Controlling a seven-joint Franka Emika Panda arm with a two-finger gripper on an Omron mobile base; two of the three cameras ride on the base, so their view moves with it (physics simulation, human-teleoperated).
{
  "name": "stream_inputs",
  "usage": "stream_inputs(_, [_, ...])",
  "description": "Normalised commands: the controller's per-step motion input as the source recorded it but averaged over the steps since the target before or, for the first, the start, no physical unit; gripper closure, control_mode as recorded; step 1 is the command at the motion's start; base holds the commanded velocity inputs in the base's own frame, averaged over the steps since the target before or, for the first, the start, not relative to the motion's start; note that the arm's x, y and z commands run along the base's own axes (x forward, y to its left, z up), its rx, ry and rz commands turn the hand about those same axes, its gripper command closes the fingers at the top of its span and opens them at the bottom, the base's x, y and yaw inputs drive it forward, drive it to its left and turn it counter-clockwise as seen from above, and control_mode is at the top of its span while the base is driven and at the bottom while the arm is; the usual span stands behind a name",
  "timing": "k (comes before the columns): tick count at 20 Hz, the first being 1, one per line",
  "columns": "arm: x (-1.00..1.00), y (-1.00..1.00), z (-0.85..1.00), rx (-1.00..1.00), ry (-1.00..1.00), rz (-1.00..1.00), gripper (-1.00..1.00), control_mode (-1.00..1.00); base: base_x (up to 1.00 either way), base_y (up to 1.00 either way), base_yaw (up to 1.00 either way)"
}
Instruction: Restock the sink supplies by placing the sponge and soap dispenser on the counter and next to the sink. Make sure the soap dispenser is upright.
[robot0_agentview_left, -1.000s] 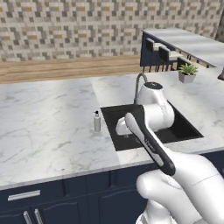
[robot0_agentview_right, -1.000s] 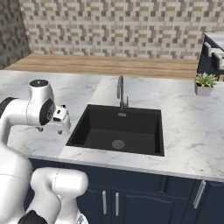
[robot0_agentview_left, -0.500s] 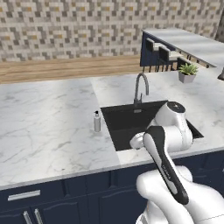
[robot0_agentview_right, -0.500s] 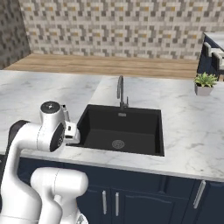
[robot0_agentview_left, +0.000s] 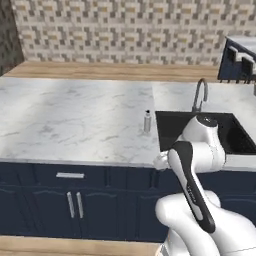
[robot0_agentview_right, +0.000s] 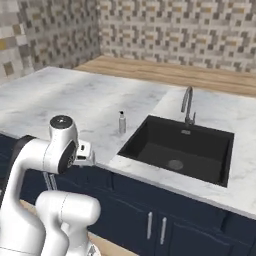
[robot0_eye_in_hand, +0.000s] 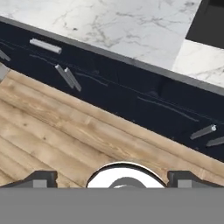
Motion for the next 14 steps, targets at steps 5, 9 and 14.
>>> stream_inputs(5, [0.00,0.00,0.00,0.00,0.00,0.00,-1.00,1.00,-0.15,0.71,0.79])
stream_inputs(9, [0.00,0.00,0.00,0.00,0.00,0.00,-1.00,1.00,-0.09,0.79,0.77])
stream_inputs(14, [0.00,0.00,0.00,0.00,0.00,0.00,-1.00,1.00,-0.18,0.80,0.77])
